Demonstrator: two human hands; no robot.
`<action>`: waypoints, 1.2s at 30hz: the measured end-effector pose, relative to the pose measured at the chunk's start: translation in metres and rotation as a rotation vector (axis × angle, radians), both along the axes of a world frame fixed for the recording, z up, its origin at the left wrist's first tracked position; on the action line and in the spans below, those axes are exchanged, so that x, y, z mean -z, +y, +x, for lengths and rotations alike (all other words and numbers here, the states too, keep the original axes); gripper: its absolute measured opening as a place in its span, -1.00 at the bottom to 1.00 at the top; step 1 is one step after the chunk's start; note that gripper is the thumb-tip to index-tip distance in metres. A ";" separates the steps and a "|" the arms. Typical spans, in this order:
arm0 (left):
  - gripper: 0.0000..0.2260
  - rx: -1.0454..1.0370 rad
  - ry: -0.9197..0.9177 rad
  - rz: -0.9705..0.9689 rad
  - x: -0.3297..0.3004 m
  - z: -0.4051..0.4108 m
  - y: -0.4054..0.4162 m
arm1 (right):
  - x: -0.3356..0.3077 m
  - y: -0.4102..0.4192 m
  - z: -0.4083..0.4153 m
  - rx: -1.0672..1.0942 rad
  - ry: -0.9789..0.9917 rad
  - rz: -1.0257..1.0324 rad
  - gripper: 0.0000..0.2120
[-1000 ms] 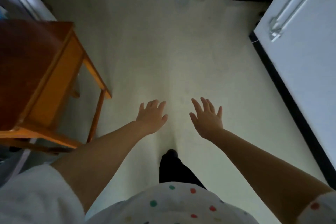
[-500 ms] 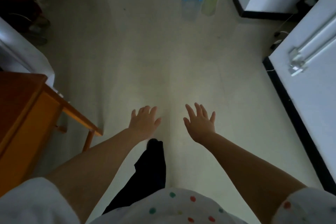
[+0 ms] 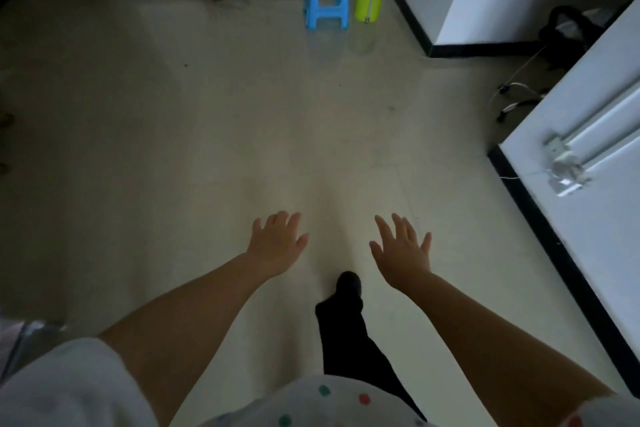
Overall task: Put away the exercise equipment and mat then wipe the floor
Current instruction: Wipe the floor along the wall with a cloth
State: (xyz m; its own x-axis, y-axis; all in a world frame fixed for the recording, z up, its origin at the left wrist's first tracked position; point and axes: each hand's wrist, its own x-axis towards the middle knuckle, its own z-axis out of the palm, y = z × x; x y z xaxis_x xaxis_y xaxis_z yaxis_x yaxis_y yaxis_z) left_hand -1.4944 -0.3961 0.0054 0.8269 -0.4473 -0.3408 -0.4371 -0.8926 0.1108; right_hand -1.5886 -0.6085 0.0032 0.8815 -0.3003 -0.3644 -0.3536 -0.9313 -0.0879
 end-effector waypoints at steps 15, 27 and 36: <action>-0.52 -0.109 -0.030 -0.038 0.000 0.370 -0.184 | -0.002 -0.177 0.410 -0.166 0.046 0.015 -0.46; -0.52 -0.114 -0.135 -0.026 -0.028 0.751 -0.250 | -0.027 -0.257 0.787 -0.108 -0.061 0.010 -0.48; -0.54 -0.036 -0.069 -0.009 -0.010 0.983 -0.374 | -0.006 -0.371 0.997 -0.062 -0.033 0.038 -0.48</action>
